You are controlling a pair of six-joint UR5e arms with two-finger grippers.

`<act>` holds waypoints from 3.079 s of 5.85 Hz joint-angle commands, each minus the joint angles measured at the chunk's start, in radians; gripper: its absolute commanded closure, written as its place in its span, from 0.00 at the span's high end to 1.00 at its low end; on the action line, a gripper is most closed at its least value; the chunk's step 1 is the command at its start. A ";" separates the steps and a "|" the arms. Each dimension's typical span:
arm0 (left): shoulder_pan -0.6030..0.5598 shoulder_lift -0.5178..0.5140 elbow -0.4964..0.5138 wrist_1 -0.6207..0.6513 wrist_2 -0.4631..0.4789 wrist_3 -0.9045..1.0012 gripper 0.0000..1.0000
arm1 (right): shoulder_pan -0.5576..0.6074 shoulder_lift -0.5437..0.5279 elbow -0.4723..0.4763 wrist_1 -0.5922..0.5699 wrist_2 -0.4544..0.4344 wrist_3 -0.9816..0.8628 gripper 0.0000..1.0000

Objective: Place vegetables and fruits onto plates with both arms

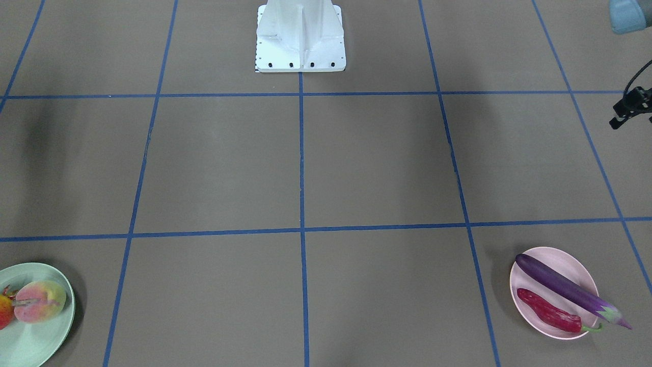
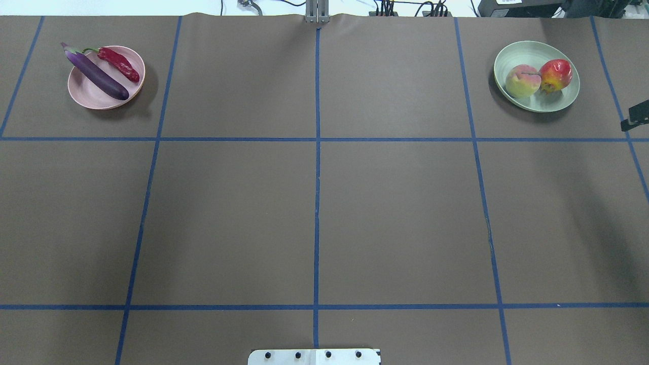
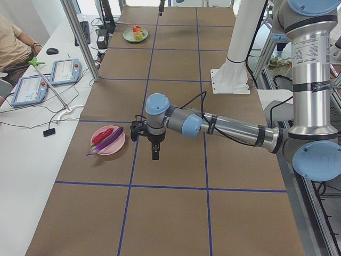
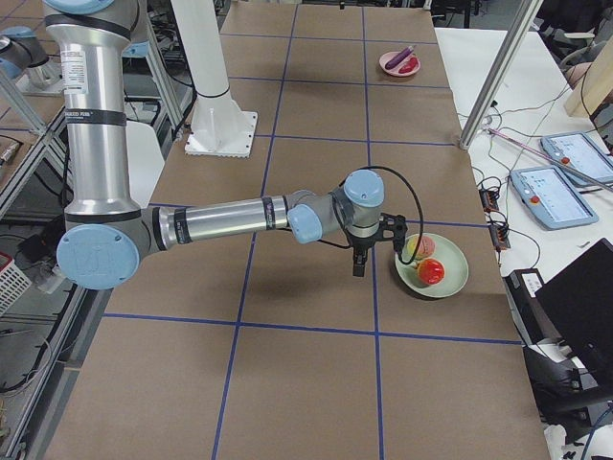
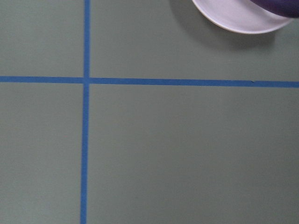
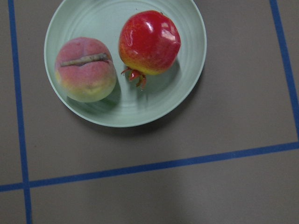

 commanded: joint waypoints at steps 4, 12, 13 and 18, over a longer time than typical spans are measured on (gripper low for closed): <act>-0.134 -0.121 0.210 0.039 -0.042 0.191 1.00 | 0.118 -0.143 0.013 -0.063 0.016 -0.368 1.00; -0.133 -0.125 0.220 0.028 -0.101 0.191 1.00 | 0.129 0.058 0.015 -0.441 0.017 -0.516 1.00; -0.133 -0.123 0.224 0.028 -0.099 0.193 1.00 | 0.126 0.068 0.008 -0.442 0.017 -0.516 1.00; -0.128 -0.097 0.185 0.037 -0.110 0.193 1.00 | 0.112 0.078 -0.043 -0.424 0.015 -0.514 1.00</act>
